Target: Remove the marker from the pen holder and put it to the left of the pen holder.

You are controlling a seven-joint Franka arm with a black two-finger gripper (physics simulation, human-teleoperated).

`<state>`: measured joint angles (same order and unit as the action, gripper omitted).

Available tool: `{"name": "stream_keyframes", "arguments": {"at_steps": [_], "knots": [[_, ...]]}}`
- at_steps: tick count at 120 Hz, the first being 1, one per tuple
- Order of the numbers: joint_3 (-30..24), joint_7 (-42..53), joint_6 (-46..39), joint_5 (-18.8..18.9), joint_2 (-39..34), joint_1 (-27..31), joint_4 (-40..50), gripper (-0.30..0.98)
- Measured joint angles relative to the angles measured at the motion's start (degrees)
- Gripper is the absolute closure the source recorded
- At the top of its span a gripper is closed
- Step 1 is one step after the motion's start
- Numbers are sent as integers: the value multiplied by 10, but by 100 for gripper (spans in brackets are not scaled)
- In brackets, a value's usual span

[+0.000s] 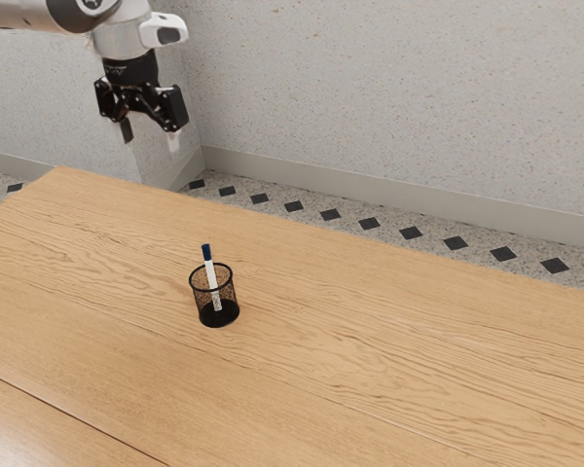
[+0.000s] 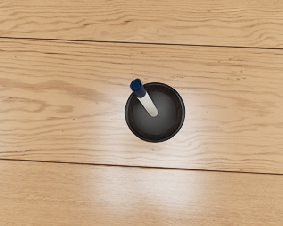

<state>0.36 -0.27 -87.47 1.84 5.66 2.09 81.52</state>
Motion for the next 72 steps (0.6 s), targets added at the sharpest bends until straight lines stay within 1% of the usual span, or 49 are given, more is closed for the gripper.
{"name": "stream_keyframes", "arguments": {"at_steps": [22, 34, 45, 72], "knots": [[9, -1, 12, -1, 6, -5, -8, 0], [13, -2, 9, -1, 53, 0, -8, 0], [14, -2, -12, -1, 100, -1, -8, 0], [14, -3, -53, -3, 172, 0, -8, 0]]}}
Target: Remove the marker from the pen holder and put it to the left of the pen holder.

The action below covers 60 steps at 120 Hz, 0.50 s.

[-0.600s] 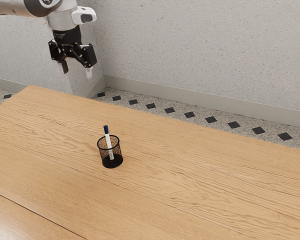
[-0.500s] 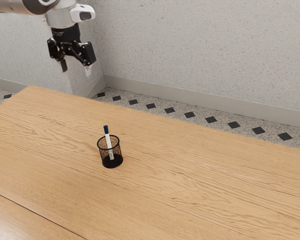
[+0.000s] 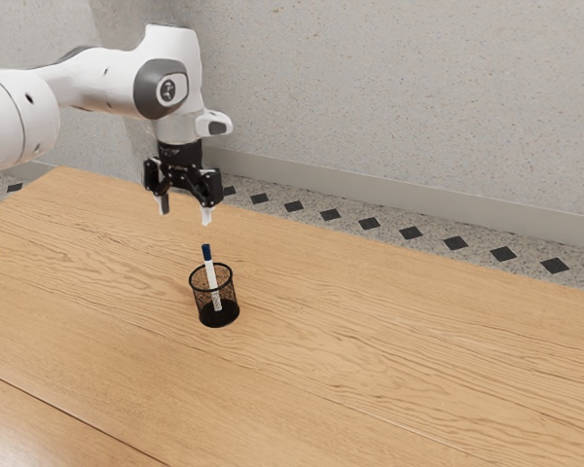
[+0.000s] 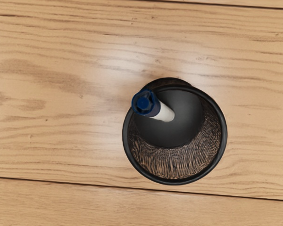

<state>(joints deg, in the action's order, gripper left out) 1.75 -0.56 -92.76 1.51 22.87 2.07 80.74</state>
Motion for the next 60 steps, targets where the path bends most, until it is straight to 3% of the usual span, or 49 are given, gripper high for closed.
{"name": "stream_keyframes", "arguments": {"at_steps": [20, 38, 60], "knots": [[19, 0, -25, -39, 38, 3, -4, 0], [34, -8, -31, -107, 64, 13, -34, 0], [53, -13, -40, -131, 96, 14, -39, 0]]}}
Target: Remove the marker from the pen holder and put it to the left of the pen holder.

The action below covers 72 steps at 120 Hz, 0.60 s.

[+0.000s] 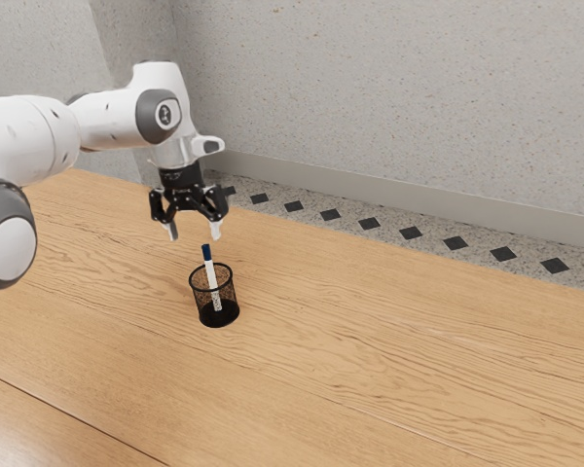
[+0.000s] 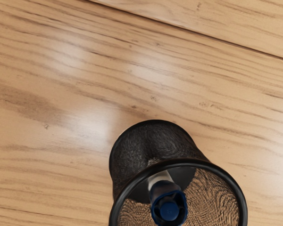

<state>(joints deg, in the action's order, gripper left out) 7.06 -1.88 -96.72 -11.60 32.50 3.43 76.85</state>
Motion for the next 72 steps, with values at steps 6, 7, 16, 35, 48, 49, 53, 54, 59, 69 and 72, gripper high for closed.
{"name": "stream_keyframes", "arguments": {"at_steps": [6, 7, 16, 35, 48, 49, 53, 54, 59, 69, 72], "knots": [[0, 1, -6, -3, 10, 0, -1, 0], [0, 1, -7, -4, 12, 0, 0, 0], [1, 3, -14, -6, 25, 0, 0, 0], [-1, 4, -22, -12, 34, 0, 1, 9], [-2, 4, -23, -14, 34, 0, 0, 29], [-2, 4, -23, -14, 34, 0, 0, 31], [-2, 4, -23, -14, 33, 0, 0, 36], [-3, 4, -23, -14, 33, 0, 0, 37], [-3, 5, -20, -14, 31, 0, 0, 42], [-4, 5, -13, -13, 29, 0, 0, 51], [-4, 5, -12, -13, 28, 0, 0, 54]]}}
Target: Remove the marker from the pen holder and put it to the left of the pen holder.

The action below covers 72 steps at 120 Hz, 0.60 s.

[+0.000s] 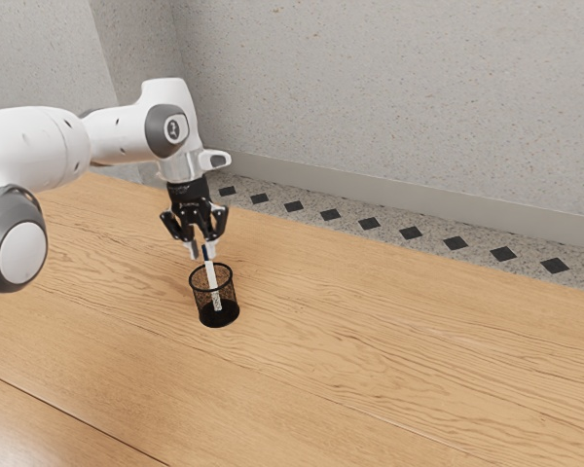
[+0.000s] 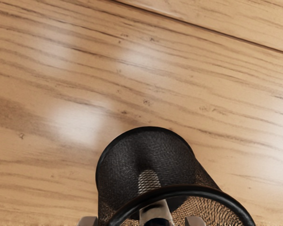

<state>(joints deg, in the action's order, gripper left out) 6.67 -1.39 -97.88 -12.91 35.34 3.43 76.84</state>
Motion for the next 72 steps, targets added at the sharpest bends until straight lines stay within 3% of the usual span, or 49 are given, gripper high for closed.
{"name": "stream_keyframes", "arguments": {"at_steps": [28, 48, 60, 72], "knots": [[-1, 1, 9, 4, -8, -1, 0, 71], [-1, 1, 56, 19, -94, -2, 0, 76], [5, 1, 121, 47, -155, -1, -4, 77], [15, 1, 188, 101, -159, 0, -8, 78]]}}
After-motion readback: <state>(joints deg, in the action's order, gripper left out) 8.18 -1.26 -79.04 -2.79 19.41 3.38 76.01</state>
